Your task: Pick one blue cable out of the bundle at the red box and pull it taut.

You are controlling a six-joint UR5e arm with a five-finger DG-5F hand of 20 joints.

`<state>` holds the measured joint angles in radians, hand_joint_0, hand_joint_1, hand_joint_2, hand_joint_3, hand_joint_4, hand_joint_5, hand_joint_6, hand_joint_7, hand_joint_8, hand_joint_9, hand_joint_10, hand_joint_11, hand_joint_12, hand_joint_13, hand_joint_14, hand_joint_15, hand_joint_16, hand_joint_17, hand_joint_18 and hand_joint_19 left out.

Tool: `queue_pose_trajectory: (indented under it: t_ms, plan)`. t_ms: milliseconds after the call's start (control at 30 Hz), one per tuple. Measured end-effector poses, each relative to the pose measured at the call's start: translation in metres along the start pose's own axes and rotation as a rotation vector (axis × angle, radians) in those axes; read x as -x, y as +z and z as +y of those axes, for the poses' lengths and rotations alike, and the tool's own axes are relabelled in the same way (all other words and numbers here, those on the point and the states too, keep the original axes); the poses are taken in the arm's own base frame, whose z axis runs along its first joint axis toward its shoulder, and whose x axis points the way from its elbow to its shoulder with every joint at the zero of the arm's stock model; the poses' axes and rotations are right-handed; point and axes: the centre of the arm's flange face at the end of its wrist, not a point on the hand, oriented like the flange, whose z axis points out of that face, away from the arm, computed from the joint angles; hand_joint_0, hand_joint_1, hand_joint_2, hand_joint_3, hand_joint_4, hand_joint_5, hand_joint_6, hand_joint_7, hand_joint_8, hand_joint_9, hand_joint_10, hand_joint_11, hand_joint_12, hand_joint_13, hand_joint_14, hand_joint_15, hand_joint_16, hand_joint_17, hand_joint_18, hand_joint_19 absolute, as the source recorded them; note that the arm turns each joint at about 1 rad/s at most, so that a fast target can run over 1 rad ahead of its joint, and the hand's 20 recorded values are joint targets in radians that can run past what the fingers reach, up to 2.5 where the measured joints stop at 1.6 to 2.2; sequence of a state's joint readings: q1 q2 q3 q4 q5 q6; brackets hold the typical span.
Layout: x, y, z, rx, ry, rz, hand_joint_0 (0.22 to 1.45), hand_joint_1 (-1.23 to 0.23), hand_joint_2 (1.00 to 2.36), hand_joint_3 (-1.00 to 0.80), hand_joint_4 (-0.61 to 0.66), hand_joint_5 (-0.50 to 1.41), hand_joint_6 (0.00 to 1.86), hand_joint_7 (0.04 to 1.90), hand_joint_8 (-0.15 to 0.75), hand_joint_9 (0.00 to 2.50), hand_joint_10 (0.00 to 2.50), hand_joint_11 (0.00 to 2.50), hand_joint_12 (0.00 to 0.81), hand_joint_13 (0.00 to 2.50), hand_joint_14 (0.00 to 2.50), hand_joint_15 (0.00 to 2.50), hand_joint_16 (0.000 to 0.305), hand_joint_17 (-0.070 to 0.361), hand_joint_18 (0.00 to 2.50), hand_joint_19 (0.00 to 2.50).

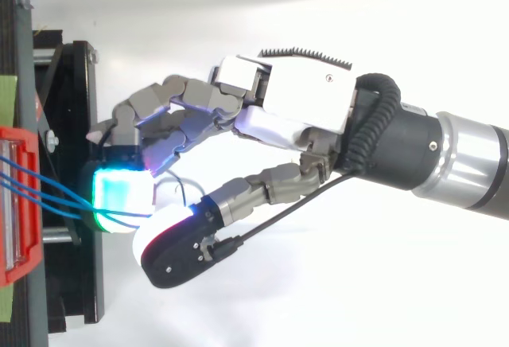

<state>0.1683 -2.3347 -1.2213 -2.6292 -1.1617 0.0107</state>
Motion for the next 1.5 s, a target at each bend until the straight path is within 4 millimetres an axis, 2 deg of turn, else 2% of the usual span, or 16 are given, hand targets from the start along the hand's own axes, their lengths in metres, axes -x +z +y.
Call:
queue_pose_trajectory:
  t_ms: [133, 333, 367, 567, 767, 1000, 1233, 1400, 1500]
  plan:
    - [-0.0001, -0.0001, -0.0001, 0.0, 0.0, 0.0, 0.63, -0.67, 1.0, -0.46, -0.03, -0.16, 0.86, 1.08, 0.231, 0.95, 0.02, 0.97, 0.287, 0.4, 0.01, 0.21, 0.04, 0.089, 0.5, 0.37]
    - [-0.0007, -0.0004, -0.0004, -0.001, 0.0, 0.001, 0.67, -0.81, 1.01, -0.34, -0.02, -0.17, 0.88, 1.05, 0.228, 0.93, 0.02, 1.02, 0.291, 0.4, 0.01, 0.21, 0.04, 0.09, 0.51, 0.35]
    - [-0.0006, -0.0004, -0.0004, -0.001, 0.0, 0.001, 0.69, -0.86, 1.01, -0.35, -0.02, -0.18, 0.89, 1.04, 0.229, 0.92, 0.02, 1.02, 0.291, 0.4, 0.01, 0.21, 0.04, 0.09, 0.51, 0.34]
    - [-0.0006, -0.0003, -0.0003, -0.001, 0.0, 0.0, 0.79, -0.95, 1.0, -0.5, -0.07, -0.18, 0.89, 1.05, 0.207, 0.9, 0.02, 1.01, 0.287, 0.39, 0.01, 0.18, 0.04, 0.09, 0.51, 0.29]
    - [-0.0012, -0.0004, -0.0003, -0.002, 0.0, 0.001, 0.82, -0.95, 1.0, -0.5, -0.07, -0.19, 0.89, 1.02, 0.184, 0.89, 0.02, 1.01, 0.282, 0.39, 0.01, 0.18, 0.039, 0.088, 0.51, 0.27]
    - [-0.0017, -0.0004, -0.0001, 0.0, 0.0, 0.001, 0.74, -0.94, 1.0, -0.5, -0.04, -0.18, 0.89, 0.98, 0.193, 0.89, 0.01, 1.01, 0.279, 0.38, 0.01, 0.19, 0.039, 0.088, 0.52, 0.29]
    - [-0.0022, -0.0005, -0.0001, 0.0, 0.0, 0.001, 0.51, -1.04, 1.0, -0.5, 0.03, -0.2, 0.89, 0.98, 0.235, 0.84, 0.01, 1.01, 0.304, 0.36, 0.01, 0.19, 0.043, 0.097, 0.51, 0.29]
    - [-0.0023, -0.0005, -0.0001, 0.0, 0.0, 0.001, 0.47, -1.04, 1.0, -0.5, 0.06, -0.2, 0.89, 0.94, 0.259, 0.84, 0.01, 1.02, 0.323, 0.37, 0.01, 0.2, 0.046, 0.104, 0.52, 0.29]
    - [-0.002, -0.0004, -0.0001, 0.0, 0.0, 0.001, 0.42, -0.98, 1.0, -0.5, 0.09, -0.2, 0.88, 0.9, 0.289, 0.86, 0.01, 1.0, 0.347, 0.38, 0.01, 0.21, 0.051, 0.114, 0.54, 0.3]
